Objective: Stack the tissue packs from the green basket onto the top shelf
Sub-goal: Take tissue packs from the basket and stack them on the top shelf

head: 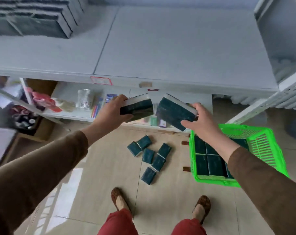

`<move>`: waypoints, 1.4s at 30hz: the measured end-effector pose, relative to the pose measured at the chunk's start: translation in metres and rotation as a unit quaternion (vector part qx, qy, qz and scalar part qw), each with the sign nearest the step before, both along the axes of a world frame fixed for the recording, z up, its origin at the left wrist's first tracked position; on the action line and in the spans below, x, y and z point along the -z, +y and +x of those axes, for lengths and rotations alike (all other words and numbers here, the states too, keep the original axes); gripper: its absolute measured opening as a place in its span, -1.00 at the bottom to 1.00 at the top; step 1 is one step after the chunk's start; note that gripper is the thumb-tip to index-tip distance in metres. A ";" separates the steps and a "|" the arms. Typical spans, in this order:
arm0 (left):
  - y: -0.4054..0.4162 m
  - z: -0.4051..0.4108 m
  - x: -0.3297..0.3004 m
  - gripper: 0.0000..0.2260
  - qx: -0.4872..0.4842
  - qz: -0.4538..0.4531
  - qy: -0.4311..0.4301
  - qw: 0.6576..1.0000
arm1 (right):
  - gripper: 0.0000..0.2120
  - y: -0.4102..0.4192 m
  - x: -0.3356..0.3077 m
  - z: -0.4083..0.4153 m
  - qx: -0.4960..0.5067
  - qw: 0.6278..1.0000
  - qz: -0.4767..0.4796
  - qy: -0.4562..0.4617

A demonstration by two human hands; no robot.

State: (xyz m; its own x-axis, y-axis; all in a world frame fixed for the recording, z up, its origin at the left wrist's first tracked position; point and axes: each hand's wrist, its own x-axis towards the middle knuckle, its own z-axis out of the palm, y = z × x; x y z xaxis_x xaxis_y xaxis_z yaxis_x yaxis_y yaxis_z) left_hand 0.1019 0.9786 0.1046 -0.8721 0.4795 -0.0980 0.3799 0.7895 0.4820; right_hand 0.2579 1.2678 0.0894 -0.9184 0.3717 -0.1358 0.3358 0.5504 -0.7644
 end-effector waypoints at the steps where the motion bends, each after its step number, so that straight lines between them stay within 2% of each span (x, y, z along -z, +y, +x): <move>1: -0.027 -0.013 -0.014 -0.51 0.002 0.005 0.008 1.000 | -0.54 -0.023 -0.014 -0.015 0.002 1.000 -0.007 0.010; 7: -0.130 -0.099 -0.087 -0.55 0.016 0.034 0.063 0.997 | -0.67 -0.116 -0.090 -0.108 -0.007 0.995 -0.065 0.080; 13: -0.150 -0.187 -0.125 -0.52 0.013 0.047 0.109 0.993 | -0.63 -0.143 -0.120 -0.190 -0.014 0.988 -0.124 0.088; 17: -0.137 -0.245 -0.131 -0.49 0.029 0.034 0.108 0.993 | -0.57 -0.139 -0.114 -0.238 0.024 0.984 -0.148 0.100; 22: -0.093 -0.336 -0.134 -0.51 0.060 0.023 0.111 0.992 | -0.45 -0.109 -0.102 -0.311 0.078 0.983 -0.129 0.106; 29: -0.009 -0.487 -0.130 -0.52 0.106 -0.020 0.139 0.984 | -0.49 -0.043 -0.091 -0.443 0.130 0.982 -0.111 0.079; 36: 0.034 -0.606 -0.113 -0.58 0.101 -0.053 0.160 0.980 | -0.46 -0.011 -0.072 -0.569 0.121 0.988 -0.068 0.071; 42: 0.038 -0.667 -0.091 -0.53 0.095 -0.075 0.173 0.977 | -0.42 0.001 -0.057 -0.642 0.083 0.994 -0.045 0.051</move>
